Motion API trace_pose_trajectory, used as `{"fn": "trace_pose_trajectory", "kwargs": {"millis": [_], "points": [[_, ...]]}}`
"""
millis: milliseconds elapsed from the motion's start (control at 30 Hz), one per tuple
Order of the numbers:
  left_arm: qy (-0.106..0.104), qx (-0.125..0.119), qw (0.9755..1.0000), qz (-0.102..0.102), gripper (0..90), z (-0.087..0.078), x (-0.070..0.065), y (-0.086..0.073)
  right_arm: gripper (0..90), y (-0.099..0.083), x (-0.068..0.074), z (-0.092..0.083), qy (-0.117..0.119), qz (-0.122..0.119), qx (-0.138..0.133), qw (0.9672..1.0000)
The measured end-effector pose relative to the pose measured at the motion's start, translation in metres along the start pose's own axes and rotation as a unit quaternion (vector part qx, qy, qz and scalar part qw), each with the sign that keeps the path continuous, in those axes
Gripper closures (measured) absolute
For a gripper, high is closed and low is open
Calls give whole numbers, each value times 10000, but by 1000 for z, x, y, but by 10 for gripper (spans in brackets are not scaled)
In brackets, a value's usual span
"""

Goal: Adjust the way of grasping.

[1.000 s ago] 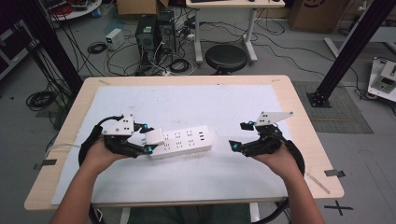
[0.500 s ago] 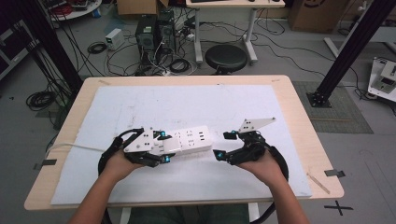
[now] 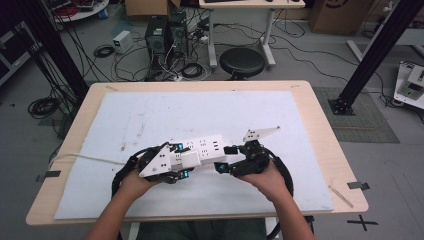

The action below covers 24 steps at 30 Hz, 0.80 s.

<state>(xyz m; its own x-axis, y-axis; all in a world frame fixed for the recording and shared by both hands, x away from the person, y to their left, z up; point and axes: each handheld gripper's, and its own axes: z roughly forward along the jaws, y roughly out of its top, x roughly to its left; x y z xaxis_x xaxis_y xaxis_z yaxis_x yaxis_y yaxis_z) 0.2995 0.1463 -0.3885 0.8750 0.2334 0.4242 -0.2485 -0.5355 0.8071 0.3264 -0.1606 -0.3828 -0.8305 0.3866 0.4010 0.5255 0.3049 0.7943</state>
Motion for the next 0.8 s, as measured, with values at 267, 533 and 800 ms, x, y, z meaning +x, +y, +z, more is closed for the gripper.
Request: {"fn": "trace_pose_trajectory", "kwargs": {"millis": [267, 533, 800], "points": [[229, -199, 9994, 190, 425, 5, -15, 2, 168, 0, -3, 15, 370, 395, 5, 9985], [315, -297, 9987, 256, 425, 10, -25, 4, 169, 0, -4, 29, 727, 715, -68, 9948], [315, -423, 9983, 256, 425, 13, -29, 10, 192, -2, -3, 40, 892, 878, -106, 9921]]}}
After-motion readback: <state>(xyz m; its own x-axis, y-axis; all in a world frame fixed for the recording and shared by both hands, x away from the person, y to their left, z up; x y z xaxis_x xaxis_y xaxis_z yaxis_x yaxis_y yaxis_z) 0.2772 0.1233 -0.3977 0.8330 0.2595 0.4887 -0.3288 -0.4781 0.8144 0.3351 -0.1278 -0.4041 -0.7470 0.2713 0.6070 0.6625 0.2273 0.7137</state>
